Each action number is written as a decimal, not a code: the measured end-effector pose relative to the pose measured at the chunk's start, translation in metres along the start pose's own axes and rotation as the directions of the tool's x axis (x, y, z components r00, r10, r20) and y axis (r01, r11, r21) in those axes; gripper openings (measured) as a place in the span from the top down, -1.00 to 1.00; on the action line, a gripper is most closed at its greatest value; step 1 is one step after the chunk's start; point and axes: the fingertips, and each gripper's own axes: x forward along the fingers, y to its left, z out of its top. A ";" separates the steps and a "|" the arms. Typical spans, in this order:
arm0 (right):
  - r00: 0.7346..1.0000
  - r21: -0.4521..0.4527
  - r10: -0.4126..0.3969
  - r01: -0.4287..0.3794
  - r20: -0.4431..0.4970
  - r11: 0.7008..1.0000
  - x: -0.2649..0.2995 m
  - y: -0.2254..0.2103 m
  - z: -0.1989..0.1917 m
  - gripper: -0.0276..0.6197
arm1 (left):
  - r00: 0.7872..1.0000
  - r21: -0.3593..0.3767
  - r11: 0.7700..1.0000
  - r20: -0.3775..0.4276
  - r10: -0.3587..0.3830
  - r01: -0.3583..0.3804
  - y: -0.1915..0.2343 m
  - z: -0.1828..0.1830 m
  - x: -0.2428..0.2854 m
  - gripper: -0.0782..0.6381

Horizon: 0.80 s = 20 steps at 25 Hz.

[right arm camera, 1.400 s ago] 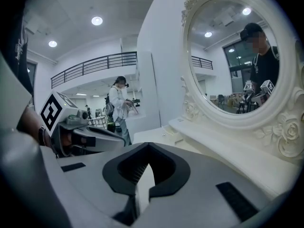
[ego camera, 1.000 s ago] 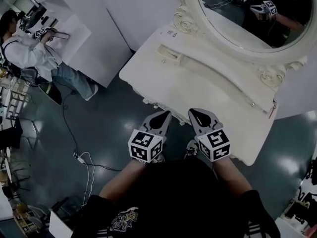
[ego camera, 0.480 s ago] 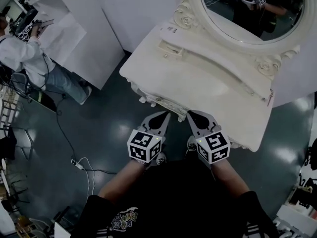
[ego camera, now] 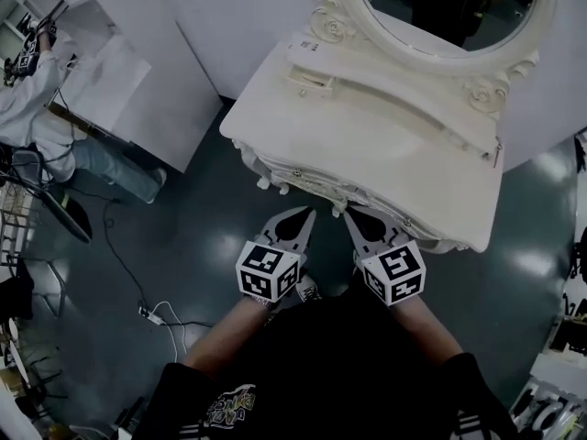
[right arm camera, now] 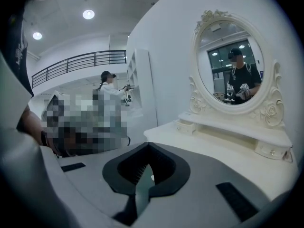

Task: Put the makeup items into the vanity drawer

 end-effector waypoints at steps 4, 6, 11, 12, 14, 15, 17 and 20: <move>1.000 0.001 -0.020 0.020 0.013 1.000 -0.005 0.013 -0.001 0.82 | 1.000 0.014 1.000 0.000 -0.020 0.020 -0.001 -0.003 -0.011 0.78; 1.000 -0.001 -0.023 0.023 0.014 1.000 -0.007 0.020 -0.002 0.82 | 1.000 0.018 0.999 0.003 -0.028 0.028 -0.002 -0.003 -0.016 0.78; 0.999 -0.005 -0.030 0.030 0.016 1.000 -0.013 0.030 -0.004 0.82 | 0.999 0.026 0.999 0.007 -0.044 0.044 -0.007 -0.005 -0.023 0.78; 0.999 -0.005 -0.032 0.032 0.016 0.999 -0.014 0.031 -0.004 0.82 | 0.999 0.028 0.999 0.008 -0.047 0.047 -0.008 -0.005 -0.024 0.78; 0.999 -0.006 -0.032 0.032 0.015 0.999 -0.016 0.033 -0.005 0.82 | 0.999 0.031 0.998 0.012 -0.050 0.049 -0.009 -0.004 -0.026 0.78; 0.999 -0.008 -0.031 0.031 0.015 0.999 -0.016 0.035 -0.005 0.82 | 0.999 0.032 0.998 0.015 -0.050 0.050 -0.010 -0.004 -0.028 0.78; 0.999 -0.012 -0.029 0.029 0.017 1.000 -0.018 0.038 -0.004 0.82 | 0.999 0.035 0.998 0.022 -0.050 0.049 -0.012 -0.002 -0.031 0.78; 0.999 -0.015 -0.024 0.025 0.021 1.000 -0.020 0.041 -0.003 0.82 | 0.998 0.037 0.998 0.028 -0.047 0.046 -0.014 -0.001 -0.035 0.78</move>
